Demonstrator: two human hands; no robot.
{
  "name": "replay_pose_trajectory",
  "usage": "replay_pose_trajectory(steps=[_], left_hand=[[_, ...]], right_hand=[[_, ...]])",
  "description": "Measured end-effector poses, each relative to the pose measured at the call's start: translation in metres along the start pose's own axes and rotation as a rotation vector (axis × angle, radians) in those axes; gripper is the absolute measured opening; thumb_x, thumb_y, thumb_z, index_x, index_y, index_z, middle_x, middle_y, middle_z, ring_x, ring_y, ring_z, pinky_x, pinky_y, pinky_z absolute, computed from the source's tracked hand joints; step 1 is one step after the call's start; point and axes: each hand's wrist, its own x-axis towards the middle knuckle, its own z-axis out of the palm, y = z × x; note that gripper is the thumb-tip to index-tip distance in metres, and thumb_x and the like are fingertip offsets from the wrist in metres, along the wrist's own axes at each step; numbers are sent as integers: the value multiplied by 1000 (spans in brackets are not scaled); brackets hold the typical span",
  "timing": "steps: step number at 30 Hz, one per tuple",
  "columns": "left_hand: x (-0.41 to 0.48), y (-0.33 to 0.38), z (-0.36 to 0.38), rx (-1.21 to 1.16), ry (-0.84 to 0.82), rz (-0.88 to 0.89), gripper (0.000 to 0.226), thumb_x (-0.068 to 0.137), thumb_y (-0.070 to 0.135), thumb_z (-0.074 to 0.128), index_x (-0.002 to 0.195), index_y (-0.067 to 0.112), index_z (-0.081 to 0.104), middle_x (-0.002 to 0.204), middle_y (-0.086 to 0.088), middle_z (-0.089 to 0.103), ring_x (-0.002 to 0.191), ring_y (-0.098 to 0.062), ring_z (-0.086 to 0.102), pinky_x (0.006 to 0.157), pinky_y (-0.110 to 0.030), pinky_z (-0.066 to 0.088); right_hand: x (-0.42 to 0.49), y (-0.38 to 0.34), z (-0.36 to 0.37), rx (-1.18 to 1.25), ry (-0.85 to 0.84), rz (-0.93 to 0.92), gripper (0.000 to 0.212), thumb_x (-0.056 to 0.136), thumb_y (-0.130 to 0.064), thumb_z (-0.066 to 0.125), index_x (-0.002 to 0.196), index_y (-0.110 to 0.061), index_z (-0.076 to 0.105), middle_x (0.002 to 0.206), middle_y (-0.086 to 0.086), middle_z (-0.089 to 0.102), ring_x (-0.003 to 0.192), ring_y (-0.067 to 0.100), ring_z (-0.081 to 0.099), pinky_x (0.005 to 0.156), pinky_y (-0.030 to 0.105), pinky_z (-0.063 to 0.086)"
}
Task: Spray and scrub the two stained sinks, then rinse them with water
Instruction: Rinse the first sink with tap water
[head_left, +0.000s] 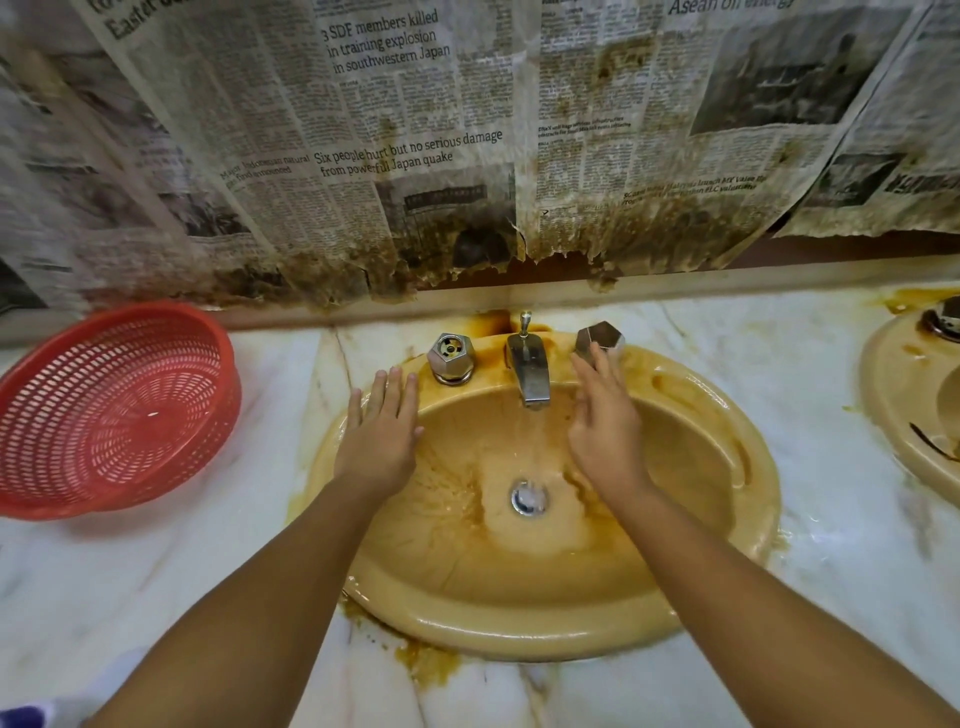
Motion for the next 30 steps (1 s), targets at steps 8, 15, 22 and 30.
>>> replay_pose_trajectory(steps=[8,15,22,30], left_hand=[[-53,-16,14,-64,104,14,89,85,-1,38,164,10,-1,172,-9,-4,158,-23,-7,128,-44,-1],[-65,-7,10,-70,92,-30,85,89,1,34,162,10,-8,171,-8,-9,158,-22,-12,129,-42,-2],[-68,-9,12,-166,147,-25,80,91,0,38,163,8,5,171,-9,3,158,-22,-4,129,-39,-1],[-80,-8,11,-275,200,-69,69,96,-1,41,162,8,22,169,-7,21,158,-20,8,129,-37,12]], right_hand=[[-26,-43,41,1487,-201,1214,53,113,-27,27,145,13,39,144,33,52,136,44,51,116,50,42],[-13,-44,24,1388,-204,1200,49,112,-24,26,144,9,42,135,32,60,128,45,57,116,52,41],[-10,-43,24,1389,-224,1222,49,113,-24,27,138,11,49,135,29,60,131,42,56,116,52,42],[-9,-39,27,1409,-326,1121,46,109,-19,32,140,10,51,136,30,60,131,41,57,116,49,42]])
